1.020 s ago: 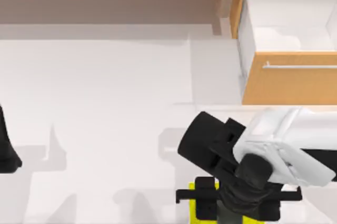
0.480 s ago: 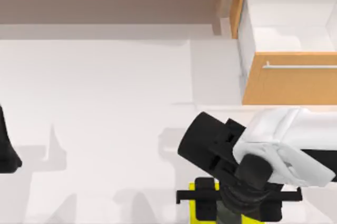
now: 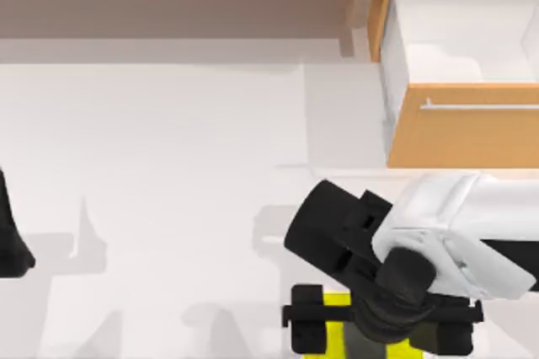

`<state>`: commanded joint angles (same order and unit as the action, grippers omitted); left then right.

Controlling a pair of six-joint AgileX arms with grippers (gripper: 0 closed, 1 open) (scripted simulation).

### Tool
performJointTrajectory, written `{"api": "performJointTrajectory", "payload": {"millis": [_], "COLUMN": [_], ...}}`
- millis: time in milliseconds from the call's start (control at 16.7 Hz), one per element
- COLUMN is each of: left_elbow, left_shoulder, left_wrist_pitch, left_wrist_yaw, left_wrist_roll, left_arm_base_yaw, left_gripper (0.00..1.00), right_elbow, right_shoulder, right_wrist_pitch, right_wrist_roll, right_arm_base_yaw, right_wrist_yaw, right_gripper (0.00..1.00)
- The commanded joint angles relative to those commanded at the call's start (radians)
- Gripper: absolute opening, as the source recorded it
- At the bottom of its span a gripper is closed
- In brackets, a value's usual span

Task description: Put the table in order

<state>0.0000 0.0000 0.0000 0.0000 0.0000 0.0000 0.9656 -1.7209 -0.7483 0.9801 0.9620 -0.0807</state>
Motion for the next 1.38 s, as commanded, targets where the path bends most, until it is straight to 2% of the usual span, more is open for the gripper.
{"api": "performJointTrajectory", "payload": {"millis": [420,660,960,1380], "left_elbow": [0.000,0.000,0.000,0.000], "left_shoulder": [0.000,0.000,0.000,0.000], "left_wrist_pitch": [0.000,0.000,0.000,0.000], "left_wrist_yaw": [0.000,0.000,0.000,0.000], "left_wrist_roll": [0.000,0.000,0.000,0.000], "left_arm_base_yaw": [0.000,0.000,0.000,0.000], "left_gripper": [1.00,1.00,1.00,1.00], "right_elbow": [0.001,-0.014,-0.112,-0.354], "right_shoulder": [0.005,0.037,0.051,0.009], "right_wrist_pitch": [0.009,0.145,0.501,1.185], "right_wrist_roll": [-0.009,-0.144,-0.497,-1.181], "right_arm_base_yaw": [-0.002,-0.024,-0.078,-0.180], "right_wrist_yaw": [-0.001,-0.016,-0.044,-0.095], "right_gripper": [1.00,1.00,1.00,1.00]}}
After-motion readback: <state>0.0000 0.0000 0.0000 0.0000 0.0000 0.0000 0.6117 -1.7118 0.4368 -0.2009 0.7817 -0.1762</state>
